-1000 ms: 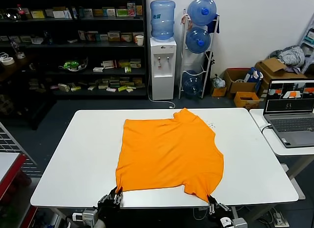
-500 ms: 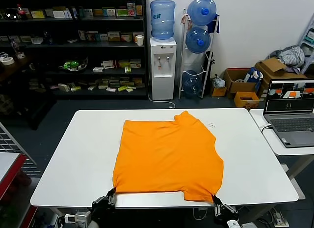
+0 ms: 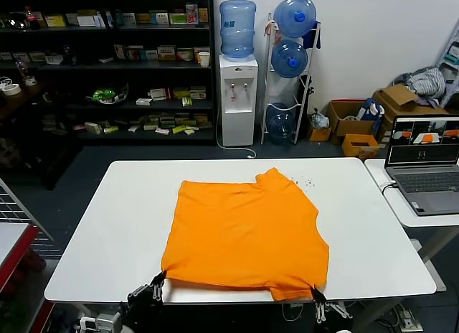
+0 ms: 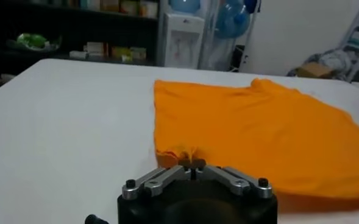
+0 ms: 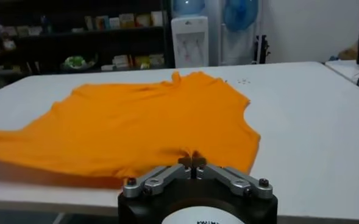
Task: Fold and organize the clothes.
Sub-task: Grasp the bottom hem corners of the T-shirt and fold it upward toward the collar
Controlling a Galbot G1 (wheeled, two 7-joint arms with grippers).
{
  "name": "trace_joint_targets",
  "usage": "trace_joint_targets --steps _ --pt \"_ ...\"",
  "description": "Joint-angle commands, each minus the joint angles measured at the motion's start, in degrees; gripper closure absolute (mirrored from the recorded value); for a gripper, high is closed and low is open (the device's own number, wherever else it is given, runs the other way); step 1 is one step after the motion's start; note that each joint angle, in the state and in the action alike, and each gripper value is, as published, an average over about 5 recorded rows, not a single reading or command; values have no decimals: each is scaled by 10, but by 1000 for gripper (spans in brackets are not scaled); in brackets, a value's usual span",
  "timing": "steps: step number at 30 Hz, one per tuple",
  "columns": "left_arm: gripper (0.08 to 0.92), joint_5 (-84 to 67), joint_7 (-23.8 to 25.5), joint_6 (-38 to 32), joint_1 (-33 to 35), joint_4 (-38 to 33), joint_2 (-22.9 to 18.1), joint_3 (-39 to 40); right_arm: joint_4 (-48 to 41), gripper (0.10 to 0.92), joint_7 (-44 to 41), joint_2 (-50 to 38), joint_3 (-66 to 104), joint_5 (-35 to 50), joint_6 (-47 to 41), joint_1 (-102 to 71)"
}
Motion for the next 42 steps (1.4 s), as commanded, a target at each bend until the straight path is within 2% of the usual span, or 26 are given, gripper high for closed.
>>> trace_joint_targets --steps 1,6,11,17,27,30,42 --pt "900 -4 46 -53 -97 57 14 8 -68 901 34 -4 -21 59 6 181" --pt "900 -29 47 -53 -195 114 19 39 -133 901 55 -24 -54 94 -8 286" --pt "900 -36 53 -53 -246 161 23 75 -177 901 64 -33 -89 110 -20 347" --pt "900 -31 52 -53 -275 198 17 103 -208 901 62 -32 -127 106 -24 374" --pt "895 -22 48 -45 -282 216 11 106 -225 894 53 -18 -156 94 -40 375" --pt "847 -15 50 -38 -276 216 8 103 -220 841 46 -19 -151 84 -42 364" --pt "505 6 37 -6 -193 151 23 63 -163 497 17 -73 -61 48 -42 257"
